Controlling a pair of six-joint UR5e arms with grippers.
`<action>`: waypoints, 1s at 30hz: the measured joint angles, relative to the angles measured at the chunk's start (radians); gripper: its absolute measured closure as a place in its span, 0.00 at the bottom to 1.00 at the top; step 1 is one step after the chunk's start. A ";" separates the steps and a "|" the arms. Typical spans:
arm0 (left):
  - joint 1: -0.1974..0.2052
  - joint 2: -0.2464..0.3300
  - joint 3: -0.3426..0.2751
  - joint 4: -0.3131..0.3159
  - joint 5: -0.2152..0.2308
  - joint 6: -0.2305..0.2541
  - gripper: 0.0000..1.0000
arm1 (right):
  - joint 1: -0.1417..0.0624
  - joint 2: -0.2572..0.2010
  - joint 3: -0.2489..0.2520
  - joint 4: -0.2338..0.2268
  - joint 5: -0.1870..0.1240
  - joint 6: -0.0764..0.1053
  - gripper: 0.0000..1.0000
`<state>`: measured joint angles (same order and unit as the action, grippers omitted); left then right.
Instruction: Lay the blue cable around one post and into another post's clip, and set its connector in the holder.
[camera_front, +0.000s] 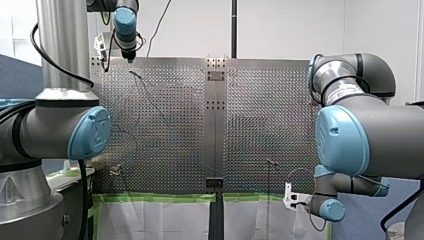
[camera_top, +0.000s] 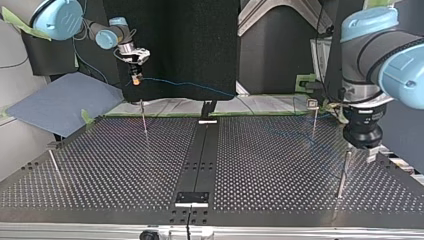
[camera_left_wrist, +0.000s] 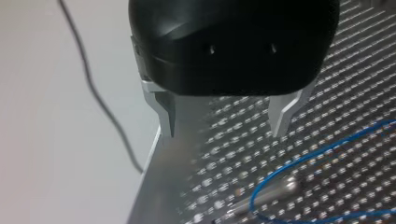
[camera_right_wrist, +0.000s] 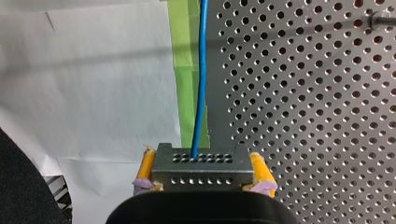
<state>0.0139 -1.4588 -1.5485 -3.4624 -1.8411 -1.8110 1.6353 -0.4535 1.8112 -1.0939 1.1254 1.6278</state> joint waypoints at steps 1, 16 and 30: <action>-0.001 0.000 0.000 -0.007 0.007 0.008 0.01 | 0.001 0.000 0.000 0.000 0.000 0.000 1.00; -0.006 0.004 0.000 -0.134 0.013 0.134 0.01 | 0.004 0.000 0.000 0.004 -0.005 0.000 1.00; 0.002 0.016 0.000 -0.240 -0.079 0.168 0.01 | 0.005 0.000 0.000 0.004 -0.005 0.000 1.00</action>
<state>0.0160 -1.4430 -1.5483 -3.7024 -1.9196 -1.6433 1.6405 -0.4534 1.8112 -1.0895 1.1200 1.6279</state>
